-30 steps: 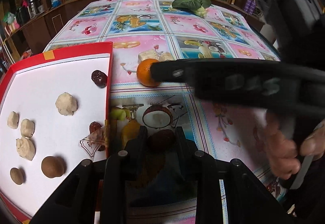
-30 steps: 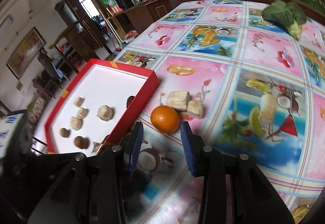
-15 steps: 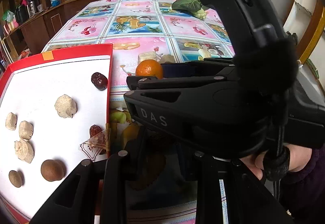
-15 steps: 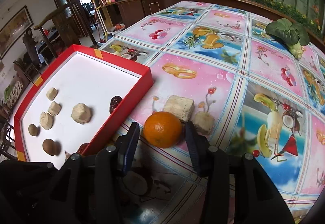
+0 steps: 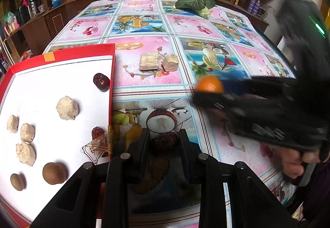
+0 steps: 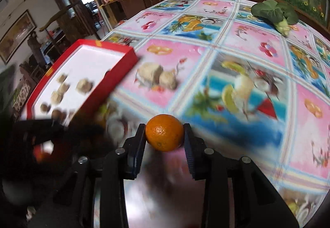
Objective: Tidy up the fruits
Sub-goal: 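Grasp an orange with the right gripper while the left grasps a red date, then carry the orange and date over the tray and open both grippers, then move both grippers back toward the beige bread cubes on the tablecloth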
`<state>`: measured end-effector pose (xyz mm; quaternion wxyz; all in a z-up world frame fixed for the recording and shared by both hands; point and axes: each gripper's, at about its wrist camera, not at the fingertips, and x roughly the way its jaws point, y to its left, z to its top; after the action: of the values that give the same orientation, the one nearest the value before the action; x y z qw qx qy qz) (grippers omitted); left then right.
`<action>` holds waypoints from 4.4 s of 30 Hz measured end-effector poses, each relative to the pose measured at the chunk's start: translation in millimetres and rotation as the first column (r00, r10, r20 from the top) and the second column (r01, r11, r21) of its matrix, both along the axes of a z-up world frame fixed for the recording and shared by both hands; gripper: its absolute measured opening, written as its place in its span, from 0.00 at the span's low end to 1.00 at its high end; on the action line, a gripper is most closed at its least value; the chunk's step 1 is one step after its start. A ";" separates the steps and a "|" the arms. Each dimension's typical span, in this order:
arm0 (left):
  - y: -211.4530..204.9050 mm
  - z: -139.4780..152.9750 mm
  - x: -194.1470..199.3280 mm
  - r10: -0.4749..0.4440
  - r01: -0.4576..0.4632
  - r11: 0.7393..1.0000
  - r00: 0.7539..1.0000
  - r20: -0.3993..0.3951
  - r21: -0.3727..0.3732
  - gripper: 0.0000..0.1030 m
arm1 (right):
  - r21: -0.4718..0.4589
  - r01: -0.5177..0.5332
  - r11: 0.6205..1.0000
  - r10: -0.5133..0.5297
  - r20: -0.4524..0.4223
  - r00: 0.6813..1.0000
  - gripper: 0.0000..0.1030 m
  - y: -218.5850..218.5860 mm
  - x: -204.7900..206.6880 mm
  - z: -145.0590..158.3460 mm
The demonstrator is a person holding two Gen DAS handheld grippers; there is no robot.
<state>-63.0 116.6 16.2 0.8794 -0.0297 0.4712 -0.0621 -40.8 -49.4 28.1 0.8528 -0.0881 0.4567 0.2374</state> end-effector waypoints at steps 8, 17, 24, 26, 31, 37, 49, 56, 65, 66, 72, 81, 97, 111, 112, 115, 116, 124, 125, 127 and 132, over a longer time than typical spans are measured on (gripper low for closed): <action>-10.2 0.3 -9.0 -0.054 0.054 0.998 0.999 -0.007 0.030 0.50 | -0.029 -0.028 0.999 0.029 0.047 0.998 0.37 -6.6 -17.3 -1.6; -8.9 -0.4 -9.2 -0.064 0.063 0.997 0.998 0.017 0.042 0.33 | -0.021 -0.007 1.000 0.008 0.035 0.999 0.44 -9.2 -13.6 -0.7; -9.5 -1.2 -9.6 -0.055 0.052 0.997 0.998 0.040 0.064 0.27 | -0.005 -0.002 1.000 0.003 0.064 0.998 0.37 -10.1 -15.3 -0.8; -7.8 -1.0 -8.5 -0.039 0.037 0.998 0.998 0.040 0.046 0.27 | -0.024 -0.009 1.000 0.011 0.084 0.996 0.37 -6.1 -18.3 -1.0; -3.9 0.8 -7.2 -0.010 0.010 1.000 0.999 0.034 0.014 0.27 | -0.004 0.010 1.000 -0.009 0.084 0.996 0.36 -7.5 -18.3 2.0; 5.4 29.0 -18.3 0.007 -0.006 1.000 0.994 0.111 -0.004 0.27 | 0.066 -0.014 0.998 0.007 0.115 0.993 0.36 6.3 -26.7 23.8; 100.0 73.0 -67.7 0.207 -0.222 0.974 0.954 0.217 0.046 0.27 | 0.063 -0.174 0.983 0.165 0.132 0.977 0.36 111.7 -31.3 42.4; 157.2 66.3 -83.4 0.346 -0.369 0.926 0.915 0.208 0.081 0.27 | 0.053 -0.272 0.961 0.267 0.083 0.960 0.36 169.0 -44.8 23.3; 184.9 30.6 -85.1 0.419 -0.432 0.897 0.899 0.131 0.095 0.27 | 0.023 -0.339 0.940 0.340 -0.016 0.940 0.36 199.3 -66.6 -12.7; 186.7 27.2 -85.7 0.423 -0.435 0.895 0.898 0.123 0.096 0.27 | 0.021 -0.344 0.939 0.344 -0.024 0.939 0.36 201.0 -68.2 -14.8; 190.0 17.3 -87.0 0.440 -0.449 0.887 0.893 0.092 0.112 0.27 | 0.012 -0.354 0.935 0.354 -0.047 0.934 0.36 206.8 -69.8 -23.4; 186.3 11.8 -85.9 0.440 -0.447 0.881 0.895 0.076 0.153 0.27 | -0.016 -0.358 0.933 0.358 -0.033 0.933 0.37 209.8 -70.2 -25.7; 165.9 24.1 -86.2 0.461 -0.478 0.829 0.878 0.130 0.290 0.67 | 0.076 -0.319 0.945 0.320 0.009 0.947 0.48 178.3 -60.1 -1.3; 106.1 52.3 -61.2 0.341 -0.391 0.855 0.919 0.198 0.341 0.73 | 0.165 -0.107 0.980 0.098 0.065 0.993 0.50 80.6 -20.0 28.6; 100.9 53.1 -58.5 0.330 -0.380 0.858 0.923 0.198 0.344 0.73 | 0.169 -0.091 0.981 0.081 0.066 0.995 0.50 72.5 -16.6 29.7; 87.0 54.7 -50.9 0.299 -0.351 0.869 0.934 0.195 0.349 0.73 | 0.186 -0.039 0.982 0.028 0.063 0.998 0.50 48.1 -6.7 31.8; 83.0 54.8 -48.3 0.290 -0.343 0.872 0.937 0.194 0.351 0.73 | 0.190 -0.025 0.981 0.014 0.060 0.998 0.50 41.7 -4.2 31.4; 47.4 55.8 -25.8 0.194 -0.241 0.915 0.966 0.171 0.324 0.73 | 0.160 0.099 0.982 -0.105 0.031 0.994 0.50 -1.9 26.0 16.5; 43.9 56.3 -23.2 0.181 -0.227 0.923 0.969 0.168 0.312 0.73 | 0.153 0.110 0.982 -0.115 0.027 0.993 0.50 -4.2 30.2 14.0; 37.0 58.1 -17.6 0.153 -0.198 0.938 0.973 0.172 0.285 0.73 | 0.150 0.124 0.981 -0.129 0.023 0.991 0.50 -6.1 35.3 10.5; 27.2 57.7 -8.2 0.117 -0.160 0.951 0.978 0.171 0.266 0.73 | 0.103 0.100 0.990 -0.106 0.061 0.992 0.50 10.8 40.1 6.9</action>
<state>-71.2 143.7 73.9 0.9105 0.0658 0.4032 0.0647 -0.7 -38.6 35.0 0.8820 -0.0295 0.4197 0.2124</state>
